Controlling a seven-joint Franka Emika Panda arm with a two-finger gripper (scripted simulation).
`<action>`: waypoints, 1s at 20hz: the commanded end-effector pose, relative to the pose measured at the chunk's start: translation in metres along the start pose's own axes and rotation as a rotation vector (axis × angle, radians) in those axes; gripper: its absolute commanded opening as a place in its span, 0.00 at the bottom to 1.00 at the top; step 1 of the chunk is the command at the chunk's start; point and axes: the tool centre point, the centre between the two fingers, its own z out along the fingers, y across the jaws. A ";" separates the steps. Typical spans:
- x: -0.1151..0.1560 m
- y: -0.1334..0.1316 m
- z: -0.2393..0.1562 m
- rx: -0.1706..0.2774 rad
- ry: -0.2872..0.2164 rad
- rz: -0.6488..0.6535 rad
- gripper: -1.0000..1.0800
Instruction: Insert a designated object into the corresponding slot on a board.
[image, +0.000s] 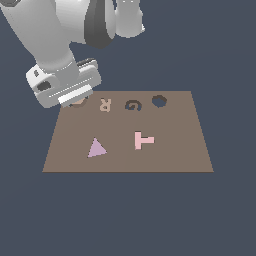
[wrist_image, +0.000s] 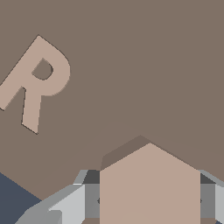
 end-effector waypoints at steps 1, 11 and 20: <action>0.001 0.000 -0.003 0.000 0.000 0.000 0.00; 0.011 0.002 -0.002 0.000 0.000 -0.068 0.00; 0.050 0.002 -0.003 0.000 0.000 -0.309 0.00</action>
